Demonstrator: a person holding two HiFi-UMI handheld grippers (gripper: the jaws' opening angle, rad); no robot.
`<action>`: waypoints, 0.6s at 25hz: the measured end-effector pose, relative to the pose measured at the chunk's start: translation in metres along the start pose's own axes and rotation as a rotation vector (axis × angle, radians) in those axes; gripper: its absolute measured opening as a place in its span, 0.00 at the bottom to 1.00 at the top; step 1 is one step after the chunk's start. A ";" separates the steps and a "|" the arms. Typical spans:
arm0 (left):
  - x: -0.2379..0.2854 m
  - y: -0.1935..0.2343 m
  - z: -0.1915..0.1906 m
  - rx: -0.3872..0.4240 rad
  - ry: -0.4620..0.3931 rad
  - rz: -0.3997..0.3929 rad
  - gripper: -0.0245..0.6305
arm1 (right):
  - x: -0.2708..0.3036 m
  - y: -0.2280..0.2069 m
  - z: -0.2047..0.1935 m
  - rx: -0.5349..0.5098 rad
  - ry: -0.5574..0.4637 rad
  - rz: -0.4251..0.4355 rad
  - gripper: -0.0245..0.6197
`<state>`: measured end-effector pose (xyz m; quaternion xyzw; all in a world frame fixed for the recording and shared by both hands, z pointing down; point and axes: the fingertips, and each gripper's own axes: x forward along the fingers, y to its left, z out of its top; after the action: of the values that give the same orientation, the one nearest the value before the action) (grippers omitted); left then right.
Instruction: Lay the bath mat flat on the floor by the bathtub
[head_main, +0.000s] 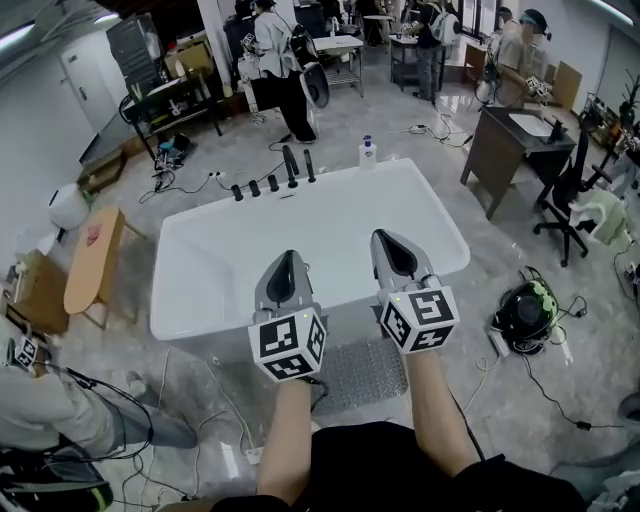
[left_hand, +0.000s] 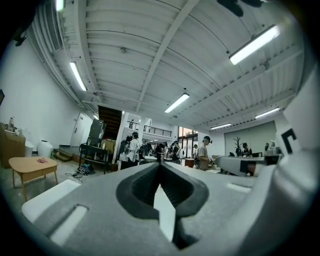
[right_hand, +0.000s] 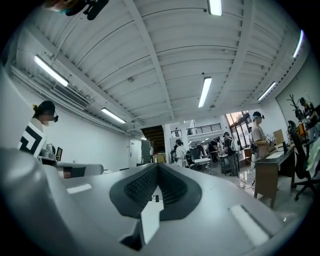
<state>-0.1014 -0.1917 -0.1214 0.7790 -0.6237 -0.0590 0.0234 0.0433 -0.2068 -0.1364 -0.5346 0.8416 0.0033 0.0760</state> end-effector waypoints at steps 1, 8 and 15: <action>-0.002 -0.001 -0.002 0.005 0.000 -0.003 0.04 | -0.002 -0.001 -0.001 0.005 -0.001 -0.005 0.05; -0.009 0.002 -0.013 0.011 0.005 0.003 0.04 | -0.013 -0.005 -0.011 -0.024 0.011 -0.007 0.05; -0.012 -0.007 -0.021 0.059 0.031 -0.015 0.04 | -0.019 -0.013 -0.034 0.001 0.053 0.016 0.05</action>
<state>-0.0942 -0.1794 -0.1011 0.7848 -0.6191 -0.0288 0.0098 0.0586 -0.1983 -0.0993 -0.5279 0.8476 -0.0107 0.0537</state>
